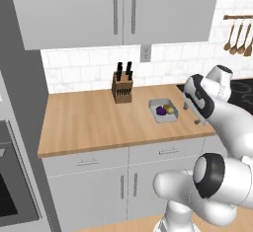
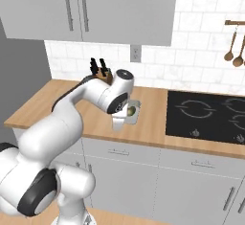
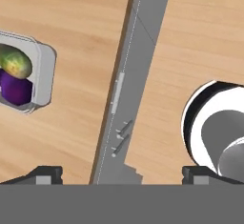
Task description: Take the meat container that has the chicken drumstick and place it on the second highest rack of the freezer. Then take the vegetable container that has the eggplant and cucumber and place it on the highest rack of the freezer.
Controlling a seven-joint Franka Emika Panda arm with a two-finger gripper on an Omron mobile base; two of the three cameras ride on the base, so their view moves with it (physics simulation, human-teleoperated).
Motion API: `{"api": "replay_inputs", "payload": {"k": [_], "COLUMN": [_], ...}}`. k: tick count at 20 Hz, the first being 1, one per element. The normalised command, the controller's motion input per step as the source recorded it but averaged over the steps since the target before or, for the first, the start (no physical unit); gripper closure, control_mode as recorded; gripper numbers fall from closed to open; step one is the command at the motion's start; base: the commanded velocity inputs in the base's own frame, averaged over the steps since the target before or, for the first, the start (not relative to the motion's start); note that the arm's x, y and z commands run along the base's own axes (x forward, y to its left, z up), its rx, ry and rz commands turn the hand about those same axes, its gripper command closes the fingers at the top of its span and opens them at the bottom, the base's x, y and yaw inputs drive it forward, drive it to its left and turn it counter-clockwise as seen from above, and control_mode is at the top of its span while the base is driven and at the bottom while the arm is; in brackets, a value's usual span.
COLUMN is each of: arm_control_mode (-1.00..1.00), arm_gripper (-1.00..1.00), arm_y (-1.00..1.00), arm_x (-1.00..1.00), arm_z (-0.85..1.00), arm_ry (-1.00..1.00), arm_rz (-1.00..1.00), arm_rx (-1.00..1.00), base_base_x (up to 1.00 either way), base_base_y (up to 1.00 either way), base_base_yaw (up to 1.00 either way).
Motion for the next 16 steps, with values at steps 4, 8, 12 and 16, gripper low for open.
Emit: {"api": "replay_inputs", "payload": {"k": [4, 8, 12, 16], "arm_control_mode": [-1.00, -1.00, -1.00, -1.00], "arm_gripper": [-1.00, -1.00, -1.00, -1.00], "arm_y": [0.00, 0.01, 0.00, 0.00], "arm_x": [0.07, 0.01, 0.13, 0.27], "arm_z": [-0.17, -0.18, -0.19, -0.11], "arm_ry": [0.00, 0.00, 0.00, 0.00], "arm_rz": [-0.02, -0.01, -0.02, -0.01], "arm_rx": [0.01, 0.00, 0.00, 0.00], "base_base_x": [0.00, 0.00, 0.00, 0.00], "base_base_y": [0.00, 0.00, 0.00, 0.00], "base_base_yaw": [0.00, 0.00, 0.00, 0.00]}}
